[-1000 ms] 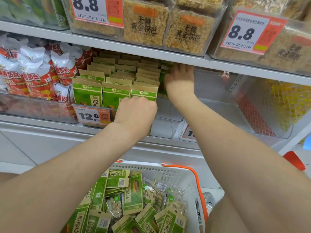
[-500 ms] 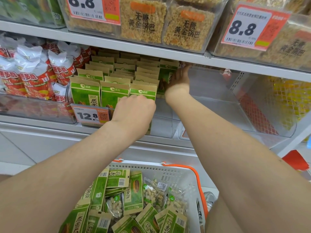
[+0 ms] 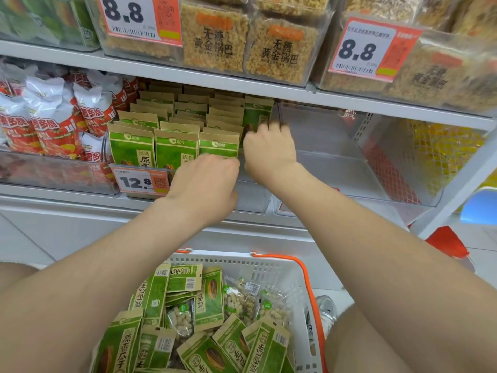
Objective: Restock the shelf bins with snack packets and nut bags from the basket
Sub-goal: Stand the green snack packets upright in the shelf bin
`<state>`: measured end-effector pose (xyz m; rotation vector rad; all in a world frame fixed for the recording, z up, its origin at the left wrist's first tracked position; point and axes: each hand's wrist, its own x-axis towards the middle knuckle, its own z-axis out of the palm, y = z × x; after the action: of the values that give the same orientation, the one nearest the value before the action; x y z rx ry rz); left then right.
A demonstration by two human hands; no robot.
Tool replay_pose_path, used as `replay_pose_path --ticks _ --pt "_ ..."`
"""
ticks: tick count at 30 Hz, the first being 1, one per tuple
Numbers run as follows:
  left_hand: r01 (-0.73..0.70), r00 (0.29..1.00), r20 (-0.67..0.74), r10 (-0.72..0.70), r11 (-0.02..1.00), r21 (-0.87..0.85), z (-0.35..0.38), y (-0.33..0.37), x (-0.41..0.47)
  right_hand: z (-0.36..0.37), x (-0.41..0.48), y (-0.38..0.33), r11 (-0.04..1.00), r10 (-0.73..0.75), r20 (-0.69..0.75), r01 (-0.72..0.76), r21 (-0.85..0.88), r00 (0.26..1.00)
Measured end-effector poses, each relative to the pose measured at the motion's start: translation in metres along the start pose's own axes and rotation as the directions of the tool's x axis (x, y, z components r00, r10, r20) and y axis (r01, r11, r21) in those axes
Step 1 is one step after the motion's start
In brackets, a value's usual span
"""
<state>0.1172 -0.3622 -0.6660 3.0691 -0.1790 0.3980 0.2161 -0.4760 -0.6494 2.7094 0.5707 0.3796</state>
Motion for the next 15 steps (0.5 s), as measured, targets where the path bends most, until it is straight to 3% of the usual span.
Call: replay_pose_path --ticks 3,5,7,10,12,15 --pt "0.054 0.960 0.276 -0.056 0.998 0.015 -0.002 -0.004 -0.011 -0.012 -0.030 -0.005 0.997 -0.043 -0.142 0.051 0.056 0.989" --pt "0.031 0.862 0.500 -0.082 0.994 0.109 0.005 -0.012 -0.017 -0.023 -0.051 -0.015 0.988 -0.077 -0.178 0.099 0.122 0.981" --pt "-0.046 0.721 0.683 -0.116 0.976 0.214 0.015 -0.021 -0.020 -0.030 -0.071 -0.030 0.962 -0.143 -0.144 0.172 0.211 0.979" --pt "-0.086 0.603 0.783 -0.156 0.962 0.258 0.029 -0.036 -0.024 -0.022 -0.090 -0.054 0.908 -0.286 0.040 0.257 0.331 0.957" --pt "-0.085 0.613 0.775 -0.155 0.962 0.260 0.038 -0.042 -0.024 -0.006 -0.096 -0.069 0.881 -0.400 0.212 0.310 0.359 0.892" --pt "-0.110 0.652 0.746 -0.135 0.957 0.269 0.048 -0.048 -0.022 0.022 -0.101 -0.092 0.844 -0.536 0.456 0.437 0.311 0.711"
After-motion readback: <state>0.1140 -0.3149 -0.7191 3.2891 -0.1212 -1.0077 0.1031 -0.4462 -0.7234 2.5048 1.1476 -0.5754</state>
